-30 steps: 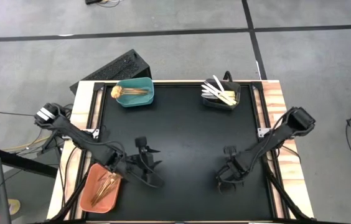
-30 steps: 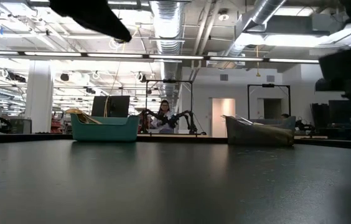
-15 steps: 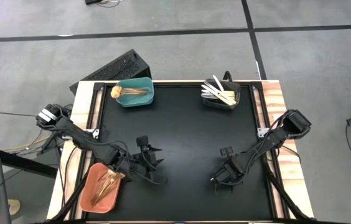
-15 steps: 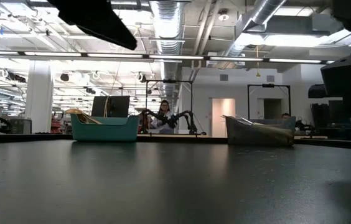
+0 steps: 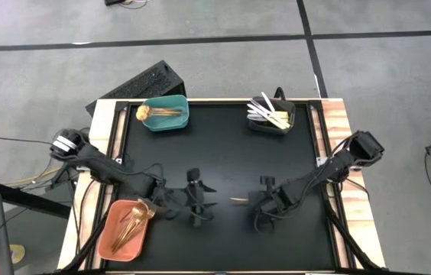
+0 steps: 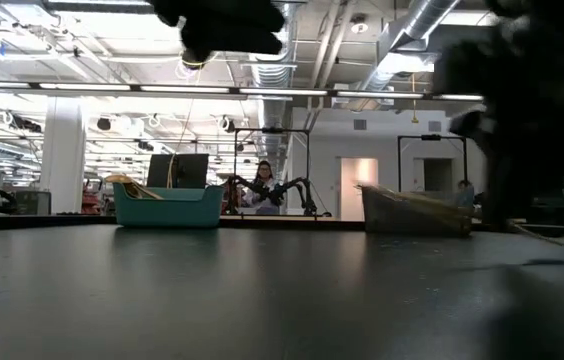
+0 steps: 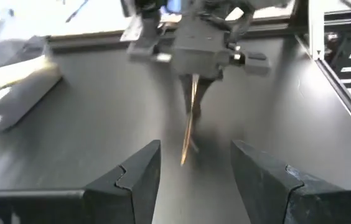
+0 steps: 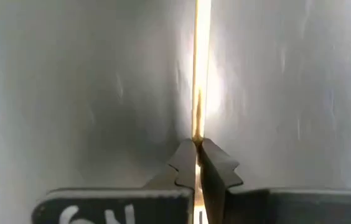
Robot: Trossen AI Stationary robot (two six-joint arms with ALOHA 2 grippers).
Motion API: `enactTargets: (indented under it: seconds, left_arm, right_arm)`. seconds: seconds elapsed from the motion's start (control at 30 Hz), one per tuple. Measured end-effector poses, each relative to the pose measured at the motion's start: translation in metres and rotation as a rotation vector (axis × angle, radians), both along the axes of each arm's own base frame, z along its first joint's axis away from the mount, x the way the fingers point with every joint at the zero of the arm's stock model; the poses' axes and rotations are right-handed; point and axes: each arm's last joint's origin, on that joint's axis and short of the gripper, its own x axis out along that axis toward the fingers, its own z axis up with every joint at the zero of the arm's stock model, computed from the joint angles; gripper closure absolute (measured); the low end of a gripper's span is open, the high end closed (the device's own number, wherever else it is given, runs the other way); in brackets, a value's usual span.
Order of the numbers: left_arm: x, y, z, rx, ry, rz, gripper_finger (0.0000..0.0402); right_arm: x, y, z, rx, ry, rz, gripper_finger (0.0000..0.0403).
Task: Sort silverware by color (type)
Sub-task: Put the gold fork into the orange bin
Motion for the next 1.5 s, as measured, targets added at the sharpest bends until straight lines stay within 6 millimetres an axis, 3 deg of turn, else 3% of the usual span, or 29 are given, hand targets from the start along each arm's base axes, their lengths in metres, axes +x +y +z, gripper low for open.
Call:
enactTargets:
  seconds: [0.27,0.47,0.7,1.0,1.23,1.5]
  left_arm:
    - [0.032,0.0,-0.032,0.108,0.055,-0.065,0.0222]
    - [0.049,-0.005,-0.031,0.194,0.058,-0.098,0.0222]
    - [0.047,-0.002,-0.033,0.418,0.165,-0.104,0.0232]
    - [0.045,0.014,-0.04,0.521,0.295,-0.065,0.0296]
    - [0.044,0.014,-0.041,0.485,0.305,-0.097,0.0386]
    - [0.042,0.016,-0.042,0.414,0.331,-0.095,0.0399]
  right_arm:
    - [0.04,-0.006,0.028,0.121,-0.274,-0.046,0.0369]
    - [0.053,-0.012,0.036,0.135,-0.366,-0.028,0.0369]
    - [0.055,-0.016,0.037,0.141,-0.385,-0.039,0.037]
    - [0.059,-0.017,0.04,0.157,-0.426,-0.042,0.0368]
    - [0.061,-0.02,0.041,0.154,-0.433,-0.042,0.0367]
    - [0.062,-0.024,0.041,0.152,-0.433,-0.051,0.0369]
